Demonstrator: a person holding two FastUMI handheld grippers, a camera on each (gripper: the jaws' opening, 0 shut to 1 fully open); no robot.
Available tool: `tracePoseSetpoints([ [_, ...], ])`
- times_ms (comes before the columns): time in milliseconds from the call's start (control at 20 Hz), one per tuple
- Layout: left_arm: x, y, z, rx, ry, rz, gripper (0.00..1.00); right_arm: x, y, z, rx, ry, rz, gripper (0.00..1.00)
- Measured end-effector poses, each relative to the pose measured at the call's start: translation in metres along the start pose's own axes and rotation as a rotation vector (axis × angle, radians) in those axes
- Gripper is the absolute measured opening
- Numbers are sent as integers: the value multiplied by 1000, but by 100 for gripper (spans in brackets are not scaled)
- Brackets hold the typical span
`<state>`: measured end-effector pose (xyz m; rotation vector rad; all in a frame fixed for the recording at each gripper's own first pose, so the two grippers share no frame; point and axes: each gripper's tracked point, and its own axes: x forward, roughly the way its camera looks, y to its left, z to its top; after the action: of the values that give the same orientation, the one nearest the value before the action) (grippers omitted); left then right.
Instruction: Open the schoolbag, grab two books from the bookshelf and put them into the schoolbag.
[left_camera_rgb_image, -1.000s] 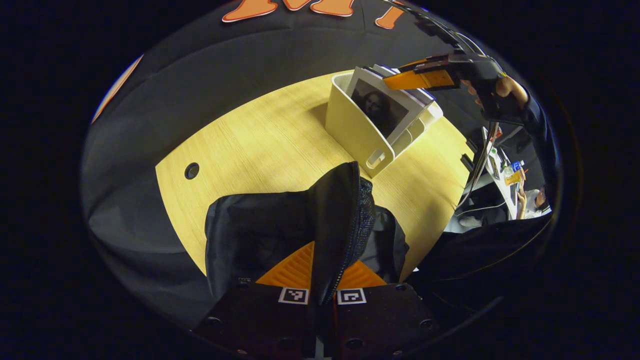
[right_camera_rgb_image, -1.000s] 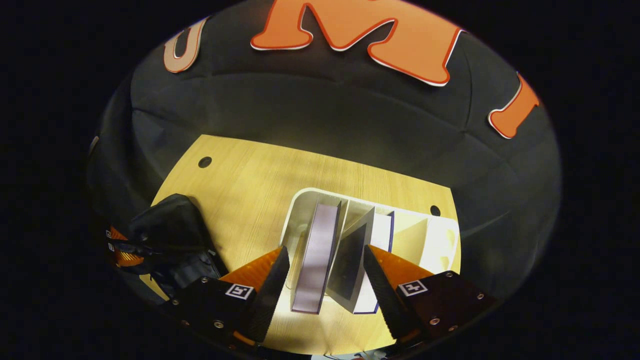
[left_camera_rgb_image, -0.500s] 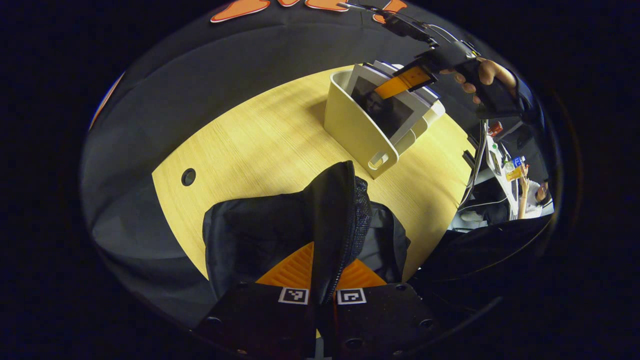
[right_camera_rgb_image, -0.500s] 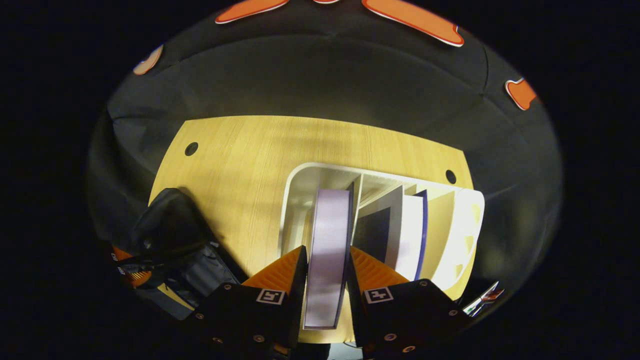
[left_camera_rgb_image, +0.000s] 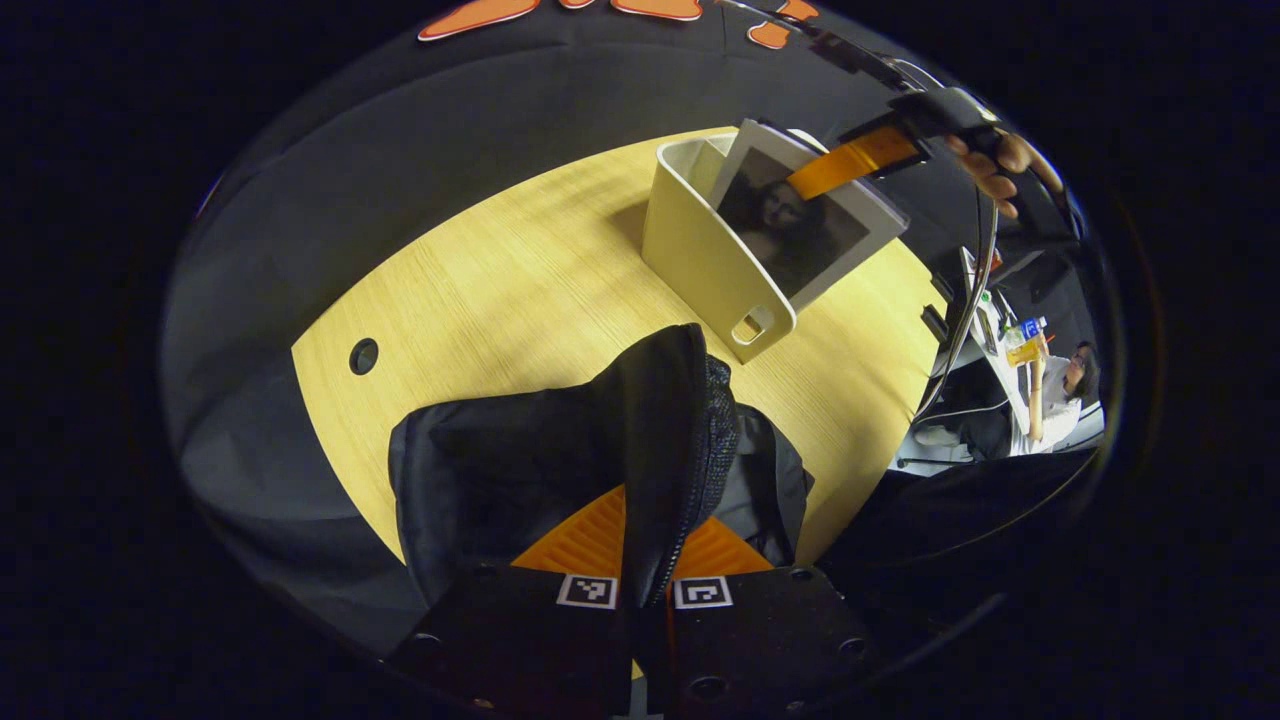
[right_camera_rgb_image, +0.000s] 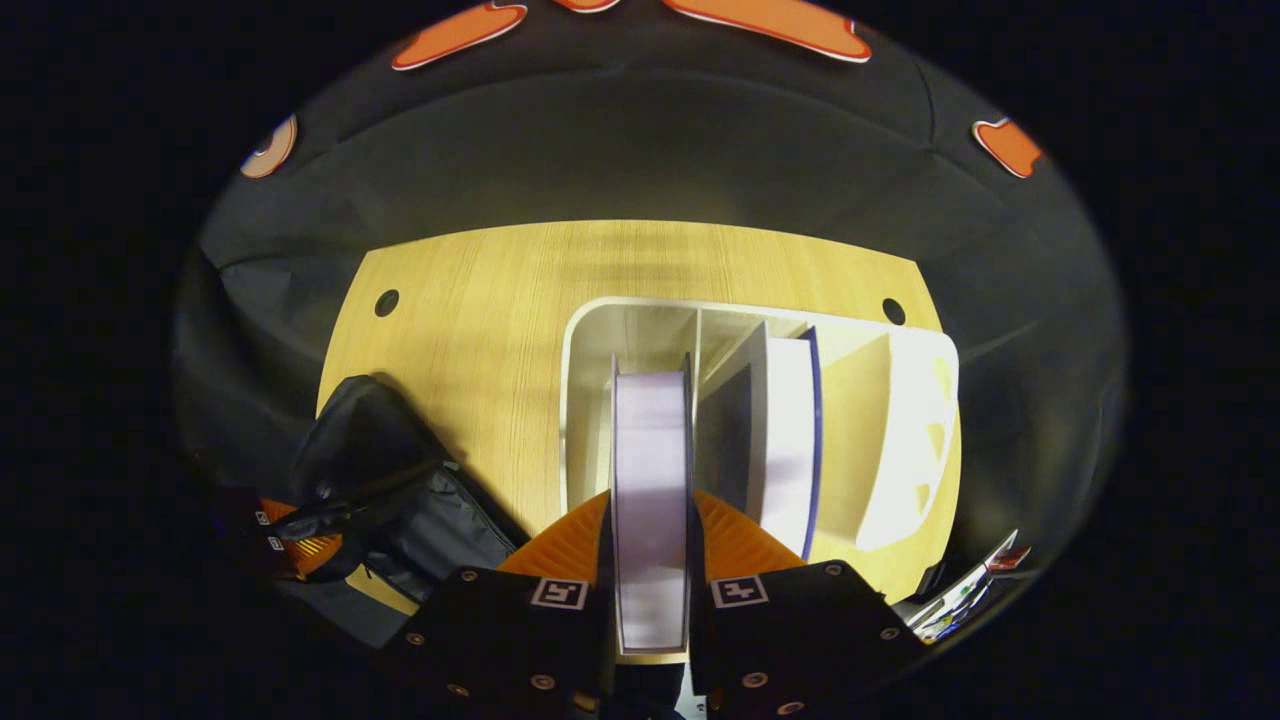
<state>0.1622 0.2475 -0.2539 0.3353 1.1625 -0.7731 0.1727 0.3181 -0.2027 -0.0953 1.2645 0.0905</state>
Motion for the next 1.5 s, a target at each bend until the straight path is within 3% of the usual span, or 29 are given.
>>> tracePoseSetpoints([
  [400, 10, -8, -3, -4, -1, 4, 7, -36, -4, -60, 11, -24, 82, 29],
  [750, 11, -10, -4, -24, -4, 25, 7, -61, -17, -105, -17, -67, 85, 29],
  [1100, 5, -21, -6, -28, -1, 49, 7, -85, -18, -161, 13, -72, 218, 29],
  [1350, 6, -24, -4, -33, 2, 66, 7, -85, -21, -184, 108, -87, 286, 29],
  [1500, 3, -25, -5, -46, -9, 71, 7, -90, -13, -188, 189, -127, 365, 29],
])
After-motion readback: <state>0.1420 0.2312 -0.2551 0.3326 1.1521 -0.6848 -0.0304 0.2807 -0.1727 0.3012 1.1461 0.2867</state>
